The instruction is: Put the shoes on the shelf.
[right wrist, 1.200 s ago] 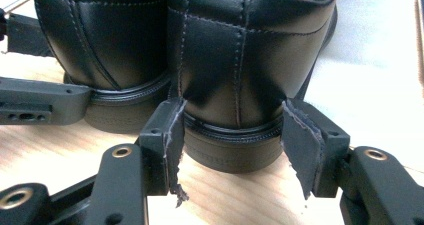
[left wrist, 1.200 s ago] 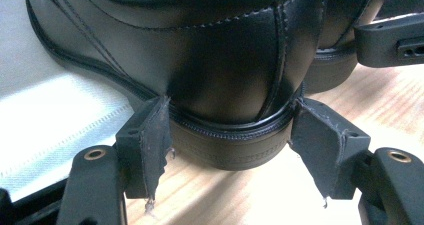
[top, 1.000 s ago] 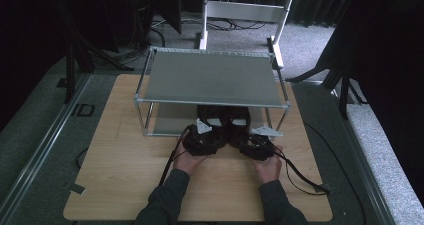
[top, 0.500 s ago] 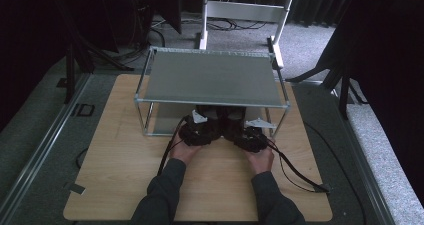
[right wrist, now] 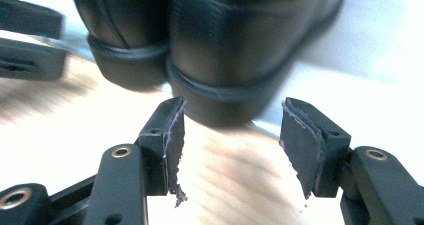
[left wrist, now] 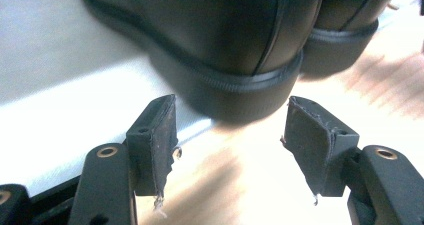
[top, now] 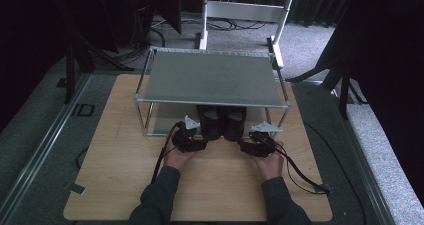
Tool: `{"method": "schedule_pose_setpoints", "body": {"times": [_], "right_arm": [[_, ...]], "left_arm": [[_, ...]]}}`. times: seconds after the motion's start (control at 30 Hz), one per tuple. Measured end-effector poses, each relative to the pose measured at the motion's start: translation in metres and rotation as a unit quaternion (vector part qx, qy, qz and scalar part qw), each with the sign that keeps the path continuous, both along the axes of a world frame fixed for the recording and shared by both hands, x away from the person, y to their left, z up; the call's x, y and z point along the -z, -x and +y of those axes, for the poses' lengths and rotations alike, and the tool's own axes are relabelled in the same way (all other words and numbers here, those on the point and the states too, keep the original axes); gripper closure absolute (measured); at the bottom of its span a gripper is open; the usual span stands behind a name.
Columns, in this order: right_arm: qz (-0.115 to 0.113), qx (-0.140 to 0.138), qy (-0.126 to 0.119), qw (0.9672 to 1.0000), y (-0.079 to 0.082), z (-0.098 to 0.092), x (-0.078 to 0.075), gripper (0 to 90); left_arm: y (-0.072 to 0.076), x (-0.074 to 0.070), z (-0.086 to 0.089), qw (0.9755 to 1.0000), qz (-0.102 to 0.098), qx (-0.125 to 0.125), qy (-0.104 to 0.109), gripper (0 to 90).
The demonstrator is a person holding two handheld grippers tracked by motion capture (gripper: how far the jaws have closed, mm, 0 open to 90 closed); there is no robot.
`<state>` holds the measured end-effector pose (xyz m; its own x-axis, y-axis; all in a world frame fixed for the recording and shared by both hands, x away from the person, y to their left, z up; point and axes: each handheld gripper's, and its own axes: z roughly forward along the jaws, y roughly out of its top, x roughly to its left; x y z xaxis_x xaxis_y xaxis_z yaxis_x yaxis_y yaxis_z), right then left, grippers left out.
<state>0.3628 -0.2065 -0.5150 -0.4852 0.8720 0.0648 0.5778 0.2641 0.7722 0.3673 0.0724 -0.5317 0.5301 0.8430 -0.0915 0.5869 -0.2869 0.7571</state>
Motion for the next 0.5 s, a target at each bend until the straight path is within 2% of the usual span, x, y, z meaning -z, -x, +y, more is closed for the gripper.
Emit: {"method": "schedule_pose_setpoints", "body": {"times": [0.07,0.27,0.33,0.43,0.5], "right_arm": [[0.008,0.006,-0.008,0.9999,0.002,-0.010,0.002,42.6],[0.028,0.016,0.004,0.9995,0.008,-0.031,0.013,41.5],[0.030,0.019,0.008,0.9993,0.008,-0.037,0.016,41.1],[0.033,0.031,0.000,0.9990,0.006,-0.043,0.019,41.2],[0.031,0.036,0.009,0.9988,0.005,-0.045,0.020,40.1]], "left_arm": [[0.004,0.002,0.007,1.0000,0.003,-0.005,0.002,38.9],[0.015,0.010,0.024,0.9997,0.012,-0.020,-0.002,38.9],[0.018,0.014,0.029,0.9995,0.017,-0.027,-0.006,38.5],[0.022,0.019,0.037,0.9990,0.024,-0.036,-0.010,38.0],[0.027,0.022,0.043,0.9985,0.022,-0.047,-0.017,37.2]]}}
